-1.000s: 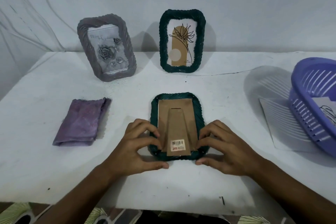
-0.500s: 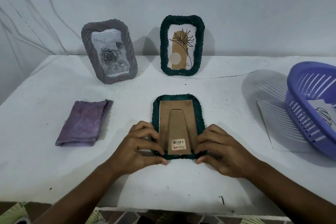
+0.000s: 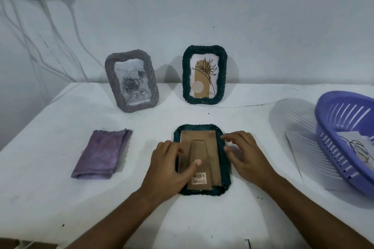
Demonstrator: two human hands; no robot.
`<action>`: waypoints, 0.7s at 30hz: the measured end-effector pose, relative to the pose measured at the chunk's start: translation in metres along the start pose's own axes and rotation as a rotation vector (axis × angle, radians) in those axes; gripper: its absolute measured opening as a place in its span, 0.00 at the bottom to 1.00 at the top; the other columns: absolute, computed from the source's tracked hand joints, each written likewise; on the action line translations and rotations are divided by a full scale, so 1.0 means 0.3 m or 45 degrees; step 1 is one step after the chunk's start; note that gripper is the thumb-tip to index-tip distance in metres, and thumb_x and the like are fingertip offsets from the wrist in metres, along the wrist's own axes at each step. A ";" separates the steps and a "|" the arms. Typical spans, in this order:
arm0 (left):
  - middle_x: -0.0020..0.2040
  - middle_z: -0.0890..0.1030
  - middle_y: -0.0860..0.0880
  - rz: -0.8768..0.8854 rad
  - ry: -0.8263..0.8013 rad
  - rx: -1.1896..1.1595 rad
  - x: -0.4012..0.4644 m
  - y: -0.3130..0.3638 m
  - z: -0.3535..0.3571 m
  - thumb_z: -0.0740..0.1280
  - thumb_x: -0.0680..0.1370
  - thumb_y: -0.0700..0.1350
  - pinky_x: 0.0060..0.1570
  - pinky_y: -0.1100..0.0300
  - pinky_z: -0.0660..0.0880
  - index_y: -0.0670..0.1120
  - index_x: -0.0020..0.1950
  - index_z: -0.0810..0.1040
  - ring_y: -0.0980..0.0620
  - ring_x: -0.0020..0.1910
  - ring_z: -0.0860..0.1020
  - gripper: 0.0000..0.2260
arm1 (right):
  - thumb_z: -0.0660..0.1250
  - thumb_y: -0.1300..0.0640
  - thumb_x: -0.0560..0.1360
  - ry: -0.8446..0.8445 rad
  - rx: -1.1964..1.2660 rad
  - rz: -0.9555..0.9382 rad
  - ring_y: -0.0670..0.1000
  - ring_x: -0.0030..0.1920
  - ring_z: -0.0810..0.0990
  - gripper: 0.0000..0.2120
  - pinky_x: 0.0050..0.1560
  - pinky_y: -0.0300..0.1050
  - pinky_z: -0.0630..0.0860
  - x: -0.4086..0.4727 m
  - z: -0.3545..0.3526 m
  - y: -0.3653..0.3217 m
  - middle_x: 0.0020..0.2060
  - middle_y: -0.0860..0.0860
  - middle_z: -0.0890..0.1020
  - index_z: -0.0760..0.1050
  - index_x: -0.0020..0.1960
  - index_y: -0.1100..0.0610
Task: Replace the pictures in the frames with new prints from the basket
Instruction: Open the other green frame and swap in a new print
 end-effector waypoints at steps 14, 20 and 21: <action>0.60 0.73 0.47 -0.396 -0.072 0.369 0.066 0.124 0.114 0.63 0.72 0.64 0.58 0.56 0.69 0.44 0.69 0.63 0.48 0.57 0.71 0.33 | 0.53 0.45 0.78 0.055 -0.263 -0.035 0.43 0.54 0.66 0.22 0.56 0.37 0.65 0.022 0.040 0.041 0.55 0.46 0.78 0.75 0.64 0.54; 0.49 0.76 0.50 -0.542 0.042 0.080 0.069 0.131 0.070 0.67 0.65 0.63 0.52 0.51 0.75 0.46 0.57 0.71 0.47 0.50 0.74 0.28 | 0.51 0.43 0.78 0.043 -0.288 -0.022 0.46 0.55 0.68 0.24 0.56 0.37 0.65 0.022 0.039 0.039 0.56 0.45 0.78 0.75 0.64 0.53; 0.48 0.76 0.50 -0.555 0.046 0.039 0.070 0.131 0.058 0.67 0.63 0.63 0.51 0.50 0.75 0.47 0.56 0.72 0.48 0.49 0.75 0.28 | 0.51 0.43 0.78 0.041 -0.293 -0.022 0.46 0.56 0.69 0.23 0.56 0.37 0.65 0.022 0.039 0.037 0.56 0.45 0.78 0.75 0.64 0.53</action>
Point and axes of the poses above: each hand's wrist, its own x-axis towards the middle knuckle, its own z-axis out of the palm, y = z × x, the point moved 3 cm from there along x, towards the middle knuckle
